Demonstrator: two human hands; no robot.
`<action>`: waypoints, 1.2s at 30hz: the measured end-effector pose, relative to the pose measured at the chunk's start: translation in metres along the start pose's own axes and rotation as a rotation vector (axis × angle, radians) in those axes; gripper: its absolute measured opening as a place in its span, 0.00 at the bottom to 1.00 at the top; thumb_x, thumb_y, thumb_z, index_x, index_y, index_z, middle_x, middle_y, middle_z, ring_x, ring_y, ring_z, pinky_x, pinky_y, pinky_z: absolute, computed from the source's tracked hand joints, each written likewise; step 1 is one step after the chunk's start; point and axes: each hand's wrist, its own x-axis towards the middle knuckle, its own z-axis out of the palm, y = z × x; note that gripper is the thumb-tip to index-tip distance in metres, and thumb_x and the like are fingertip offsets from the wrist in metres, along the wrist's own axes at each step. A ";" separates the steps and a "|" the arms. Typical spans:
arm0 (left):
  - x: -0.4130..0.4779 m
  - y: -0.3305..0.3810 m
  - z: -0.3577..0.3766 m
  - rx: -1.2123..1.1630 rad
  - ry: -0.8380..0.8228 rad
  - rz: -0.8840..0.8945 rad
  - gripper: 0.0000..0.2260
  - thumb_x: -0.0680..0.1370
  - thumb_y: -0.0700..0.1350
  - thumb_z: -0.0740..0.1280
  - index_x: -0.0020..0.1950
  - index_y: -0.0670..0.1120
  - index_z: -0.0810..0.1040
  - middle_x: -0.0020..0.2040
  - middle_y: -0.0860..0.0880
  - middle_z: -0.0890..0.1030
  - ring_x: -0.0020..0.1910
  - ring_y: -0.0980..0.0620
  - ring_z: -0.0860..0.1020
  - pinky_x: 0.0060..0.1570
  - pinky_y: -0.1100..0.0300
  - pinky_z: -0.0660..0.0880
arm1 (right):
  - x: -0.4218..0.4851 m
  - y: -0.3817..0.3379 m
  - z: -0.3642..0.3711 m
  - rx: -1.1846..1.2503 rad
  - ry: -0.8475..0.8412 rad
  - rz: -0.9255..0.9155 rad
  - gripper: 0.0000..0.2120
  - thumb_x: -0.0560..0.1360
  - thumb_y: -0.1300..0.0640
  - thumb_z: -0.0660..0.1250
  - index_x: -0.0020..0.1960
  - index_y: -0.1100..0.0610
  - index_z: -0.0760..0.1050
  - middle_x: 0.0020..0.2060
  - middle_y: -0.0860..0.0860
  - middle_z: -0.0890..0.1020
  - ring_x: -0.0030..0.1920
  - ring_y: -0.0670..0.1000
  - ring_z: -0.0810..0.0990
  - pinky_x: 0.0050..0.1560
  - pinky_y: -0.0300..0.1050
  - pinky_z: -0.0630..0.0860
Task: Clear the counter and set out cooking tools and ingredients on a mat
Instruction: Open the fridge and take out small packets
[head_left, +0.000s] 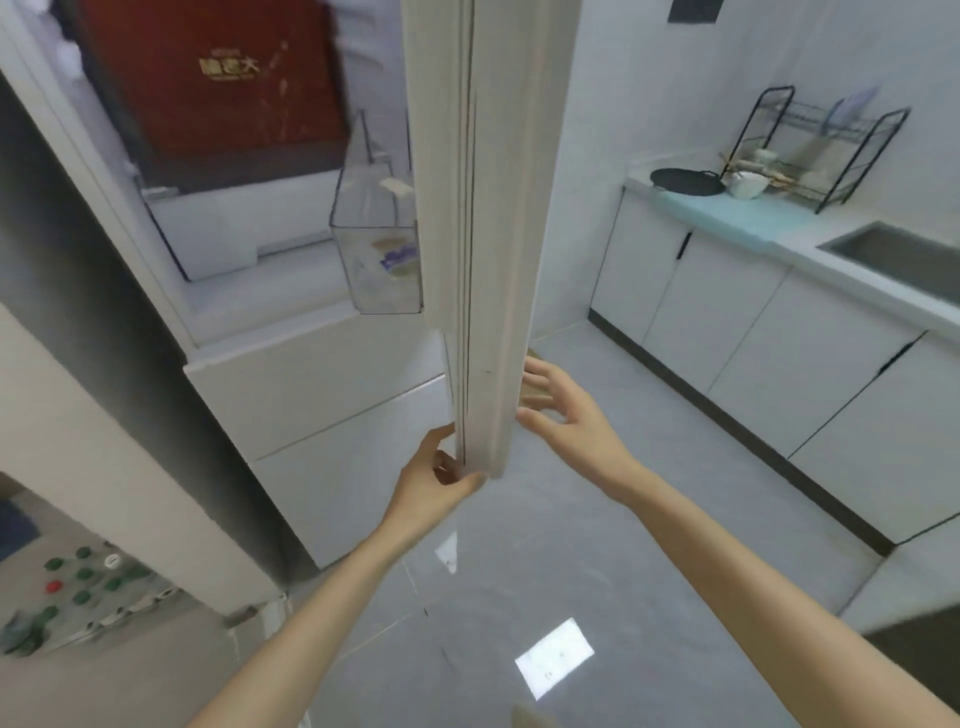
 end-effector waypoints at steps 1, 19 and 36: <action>0.002 0.007 0.011 0.009 -0.035 0.015 0.27 0.71 0.48 0.73 0.68 0.55 0.68 0.39 0.51 0.78 0.39 0.55 0.77 0.40 0.69 0.72 | -0.004 0.002 -0.010 0.010 0.017 0.002 0.23 0.77 0.64 0.65 0.68 0.46 0.68 0.61 0.43 0.76 0.57 0.40 0.77 0.52 0.31 0.74; 0.020 0.154 0.067 0.070 0.111 0.410 0.17 0.77 0.38 0.64 0.65 0.50 0.73 0.53 0.52 0.78 0.49 0.64 0.76 0.44 0.76 0.71 | -0.016 0.014 -0.157 -0.068 0.275 0.037 0.30 0.77 0.61 0.64 0.75 0.48 0.57 0.74 0.47 0.62 0.71 0.52 0.65 0.67 0.51 0.68; 0.106 0.270 0.029 0.171 0.256 0.657 0.16 0.77 0.39 0.65 0.64 0.51 0.74 0.54 0.51 0.78 0.52 0.56 0.76 0.48 0.71 0.69 | 0.090 -0.052 -0.212 -0.932 0.298 -0.324 0.22 0.81 0.56 0.56 0.75 0.58 0.61 0.70 0.53 0.69 0.73 0.54 0.63 0.75 0.45 0.50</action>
